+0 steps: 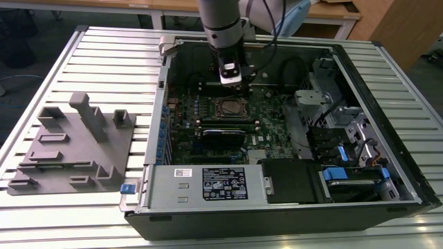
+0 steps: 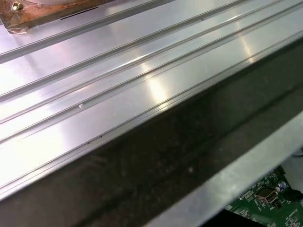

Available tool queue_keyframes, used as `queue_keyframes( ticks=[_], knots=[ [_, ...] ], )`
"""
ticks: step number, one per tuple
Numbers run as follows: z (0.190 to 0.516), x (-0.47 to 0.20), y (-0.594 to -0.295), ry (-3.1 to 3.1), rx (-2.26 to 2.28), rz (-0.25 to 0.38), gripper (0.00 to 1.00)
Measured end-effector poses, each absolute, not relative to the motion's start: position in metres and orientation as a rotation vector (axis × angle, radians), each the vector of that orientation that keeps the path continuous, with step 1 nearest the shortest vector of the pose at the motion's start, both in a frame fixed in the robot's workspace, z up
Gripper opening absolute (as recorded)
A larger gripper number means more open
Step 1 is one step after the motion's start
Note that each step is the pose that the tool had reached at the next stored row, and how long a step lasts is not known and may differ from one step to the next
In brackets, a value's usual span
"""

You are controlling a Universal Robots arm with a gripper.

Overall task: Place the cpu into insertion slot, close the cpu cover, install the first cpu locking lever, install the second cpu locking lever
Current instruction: 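Install the first cpu locking lever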

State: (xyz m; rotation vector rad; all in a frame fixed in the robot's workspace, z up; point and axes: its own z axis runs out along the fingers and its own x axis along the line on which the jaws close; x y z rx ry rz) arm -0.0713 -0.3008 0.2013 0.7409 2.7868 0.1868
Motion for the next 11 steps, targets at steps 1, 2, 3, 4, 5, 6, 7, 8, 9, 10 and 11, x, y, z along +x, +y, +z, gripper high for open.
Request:
queue_keyframes(
  ticks=[1, 2, 3, 4, 5, 6, 7, 8, 9, 10, 11],
  knots=[
    [0.2010, -0.0718, -0.3008, 2.783, 0.740, 0.188, 0.11],
    [0.2008, -0.0722, -0.3008, 2.779, 0.739, 0.189, 0.11],
    [0.2005, -0.0726, -0.3008, 2.775, 0.738, 0.191, 0.11],
    [0.2002, -0.0730, -0.3008, 2.772, 0.737, 0.192, 0.11],
    [0.2000, -0.0733, -0.3008, 2.768, 0.736, 0.193, 0.11],
    [0.1997, -0.0736, -0.3008, 2.765, 0.735, 0.194, 0.11],
    [0.1994, -0.0740, -0.3008, 2.762, 0.734, 0.195, 0.11],
    [0.1990, -0.0743, -0.3008, 2.760, 0.733, 0.196, 0.11],
    [0.1987, -0.0747, -0.3008, 2.757, 0.732, 0.197, 0.11],
    [0.1983, -0.0751, -0.3008, 2.755, 0.731, 0.197, 0.11],
    [0.1979, -0.0757, -0.3008, 2.753, 0.731, 0.198, 0.11]
  ],
)
